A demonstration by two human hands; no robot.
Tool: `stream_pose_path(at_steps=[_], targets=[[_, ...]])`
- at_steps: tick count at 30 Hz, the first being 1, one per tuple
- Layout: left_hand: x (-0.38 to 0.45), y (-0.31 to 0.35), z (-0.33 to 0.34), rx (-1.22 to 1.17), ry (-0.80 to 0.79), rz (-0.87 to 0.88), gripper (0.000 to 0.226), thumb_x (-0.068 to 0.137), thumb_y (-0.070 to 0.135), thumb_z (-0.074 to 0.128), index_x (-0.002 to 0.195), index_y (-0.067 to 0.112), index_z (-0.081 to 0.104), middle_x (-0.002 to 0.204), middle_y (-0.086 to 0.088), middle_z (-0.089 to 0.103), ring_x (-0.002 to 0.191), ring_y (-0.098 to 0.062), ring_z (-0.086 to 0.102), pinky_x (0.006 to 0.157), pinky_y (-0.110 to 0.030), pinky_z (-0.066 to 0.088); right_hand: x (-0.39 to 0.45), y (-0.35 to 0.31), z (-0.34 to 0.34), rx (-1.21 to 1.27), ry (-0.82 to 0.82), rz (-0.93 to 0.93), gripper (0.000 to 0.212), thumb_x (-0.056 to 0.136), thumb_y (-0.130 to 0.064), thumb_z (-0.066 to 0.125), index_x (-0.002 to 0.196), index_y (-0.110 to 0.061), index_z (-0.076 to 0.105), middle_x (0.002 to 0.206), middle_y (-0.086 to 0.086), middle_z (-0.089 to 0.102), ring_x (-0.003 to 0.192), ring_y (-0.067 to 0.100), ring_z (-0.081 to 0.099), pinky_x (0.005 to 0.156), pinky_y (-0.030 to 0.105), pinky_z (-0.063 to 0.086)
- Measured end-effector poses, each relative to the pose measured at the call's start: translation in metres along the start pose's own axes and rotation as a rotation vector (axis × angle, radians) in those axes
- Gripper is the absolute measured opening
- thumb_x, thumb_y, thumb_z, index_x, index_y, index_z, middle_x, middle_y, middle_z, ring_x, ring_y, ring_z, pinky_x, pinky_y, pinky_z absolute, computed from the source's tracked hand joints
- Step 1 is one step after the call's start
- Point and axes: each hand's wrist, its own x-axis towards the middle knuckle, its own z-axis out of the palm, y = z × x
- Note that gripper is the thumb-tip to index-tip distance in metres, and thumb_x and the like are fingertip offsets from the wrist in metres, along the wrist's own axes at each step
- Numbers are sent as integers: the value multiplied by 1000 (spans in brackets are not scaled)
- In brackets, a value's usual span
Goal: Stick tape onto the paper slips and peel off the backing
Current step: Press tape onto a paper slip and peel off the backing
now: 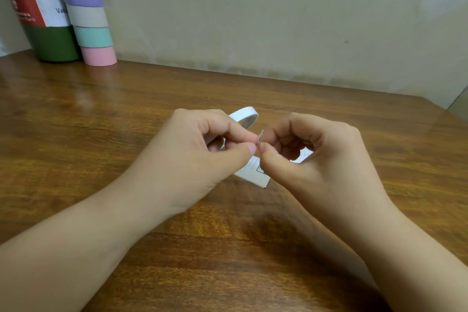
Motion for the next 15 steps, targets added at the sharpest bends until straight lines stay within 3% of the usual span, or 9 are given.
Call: stream_pose_path(at_steps=[7,15], targets=[[-2,1,3,34,66,36,15,70,3,77,64,16,72,53,16,53,47,2,46,50,-3,31,-1,-1,2,-36,-3,-61,7,72,-16,67,65,-18,64,57,-9,58,56,6,52,54,10,40],[-3,-1,7,122,168,63,8,63,15,67,59,23,67,57,8,54,45,0,44,49,-4,30,-1,-4,8,-78,34,-74,9,71,-20,67,64,-23,60,55,-12,53,56,9,52,51,17,41]])
